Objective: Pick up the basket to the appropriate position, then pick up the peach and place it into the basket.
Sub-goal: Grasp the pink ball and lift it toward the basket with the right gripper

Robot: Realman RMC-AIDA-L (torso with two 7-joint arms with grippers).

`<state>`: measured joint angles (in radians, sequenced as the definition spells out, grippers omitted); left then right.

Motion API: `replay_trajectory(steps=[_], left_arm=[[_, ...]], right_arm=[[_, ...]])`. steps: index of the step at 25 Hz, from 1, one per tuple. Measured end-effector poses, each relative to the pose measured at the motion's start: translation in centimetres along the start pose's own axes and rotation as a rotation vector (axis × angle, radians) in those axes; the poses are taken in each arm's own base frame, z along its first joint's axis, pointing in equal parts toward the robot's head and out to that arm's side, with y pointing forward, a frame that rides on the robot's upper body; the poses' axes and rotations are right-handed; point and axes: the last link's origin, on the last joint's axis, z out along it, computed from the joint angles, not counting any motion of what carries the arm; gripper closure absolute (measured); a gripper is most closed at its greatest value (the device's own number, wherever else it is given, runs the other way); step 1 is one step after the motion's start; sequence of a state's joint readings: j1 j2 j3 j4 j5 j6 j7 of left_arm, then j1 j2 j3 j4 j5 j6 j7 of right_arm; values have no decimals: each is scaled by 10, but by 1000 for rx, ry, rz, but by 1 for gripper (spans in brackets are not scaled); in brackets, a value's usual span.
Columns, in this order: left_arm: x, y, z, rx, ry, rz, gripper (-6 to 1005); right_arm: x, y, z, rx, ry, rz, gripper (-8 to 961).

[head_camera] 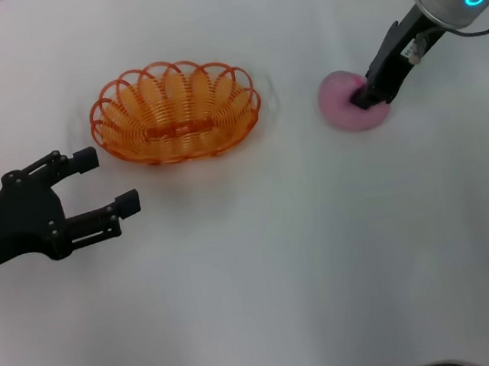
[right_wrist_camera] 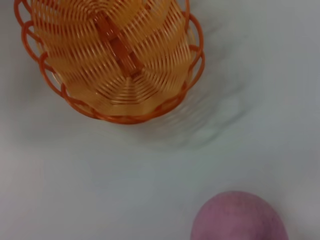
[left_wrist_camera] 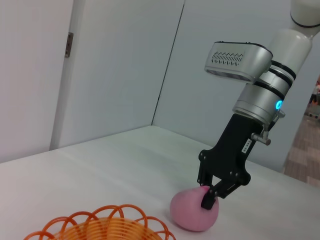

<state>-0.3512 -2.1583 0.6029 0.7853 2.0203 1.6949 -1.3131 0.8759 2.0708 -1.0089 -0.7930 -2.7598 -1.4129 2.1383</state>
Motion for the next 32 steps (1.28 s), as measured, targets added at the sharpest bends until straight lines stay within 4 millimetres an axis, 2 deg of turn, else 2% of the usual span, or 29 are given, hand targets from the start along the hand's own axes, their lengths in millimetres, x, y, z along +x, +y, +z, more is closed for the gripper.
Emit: replay_trajectory(steps=[19, 32], left_arm=[[-3, 1, -2, 5, -4, 7, 91], [5, -8, -16, 36, -152, 14, 91]], right_arm=[[0, 1, -1, -1, 5, -7, 871], [0, 1, -1, -1, 5, -4, 870]])
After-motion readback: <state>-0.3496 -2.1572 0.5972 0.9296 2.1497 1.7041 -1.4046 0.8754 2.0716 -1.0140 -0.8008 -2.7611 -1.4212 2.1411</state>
